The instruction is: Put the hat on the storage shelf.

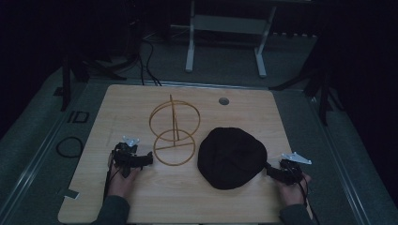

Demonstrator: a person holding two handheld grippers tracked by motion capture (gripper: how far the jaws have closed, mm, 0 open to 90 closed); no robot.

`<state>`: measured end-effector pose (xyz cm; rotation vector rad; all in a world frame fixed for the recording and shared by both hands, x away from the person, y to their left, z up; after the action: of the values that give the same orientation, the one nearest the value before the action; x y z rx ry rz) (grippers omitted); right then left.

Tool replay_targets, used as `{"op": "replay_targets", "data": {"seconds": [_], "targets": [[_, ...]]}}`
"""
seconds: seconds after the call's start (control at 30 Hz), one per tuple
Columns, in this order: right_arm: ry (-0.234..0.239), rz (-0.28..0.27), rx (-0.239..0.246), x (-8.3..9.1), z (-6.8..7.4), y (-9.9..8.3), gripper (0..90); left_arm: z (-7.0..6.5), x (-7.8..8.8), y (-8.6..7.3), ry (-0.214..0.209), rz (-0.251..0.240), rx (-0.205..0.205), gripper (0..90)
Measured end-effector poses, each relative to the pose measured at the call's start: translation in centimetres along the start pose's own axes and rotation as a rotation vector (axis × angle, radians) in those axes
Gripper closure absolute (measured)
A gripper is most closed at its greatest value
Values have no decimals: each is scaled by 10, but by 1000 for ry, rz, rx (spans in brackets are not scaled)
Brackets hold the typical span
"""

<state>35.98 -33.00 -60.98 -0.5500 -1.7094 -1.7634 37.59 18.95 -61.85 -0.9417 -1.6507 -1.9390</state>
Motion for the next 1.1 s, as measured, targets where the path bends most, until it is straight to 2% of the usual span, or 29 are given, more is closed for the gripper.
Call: {"op": "replay_targets", "data": {"seconds": [0.5, 0.77, 0.9, 0.97, 1.1], "targets": [[-20, 4, -22, 1, 2, 0, 287, -1, 1, -1, 19, 2, 18, 12], [48, 72, 45, 8, 6, -1, 418, -1, 2, -1, 19, 3, 18, 12], [94, 104, 41, 13, 7, 0, 471, -1, 2, -1, 18, 3, 18, 12], [111, 104, 50, 16, 9, 2, 475, -1, 2, -1, 19, 3, 18, 12], [131, 97, 101, 26, 16, 11, 468, -1, 2, -1, 18, 3, 18, 12]]}}
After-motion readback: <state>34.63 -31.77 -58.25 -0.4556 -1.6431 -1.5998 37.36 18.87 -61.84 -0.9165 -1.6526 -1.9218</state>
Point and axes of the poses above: each handheld gripper's, and its own axes: x roughly backward along the jaws, y roughly out of its top, z roughly to its left, the point moved 7 cm from there along -x, roughly forward along the jaws, and after that the axes turned 6 degrees about -x, right-handed, at the moved point
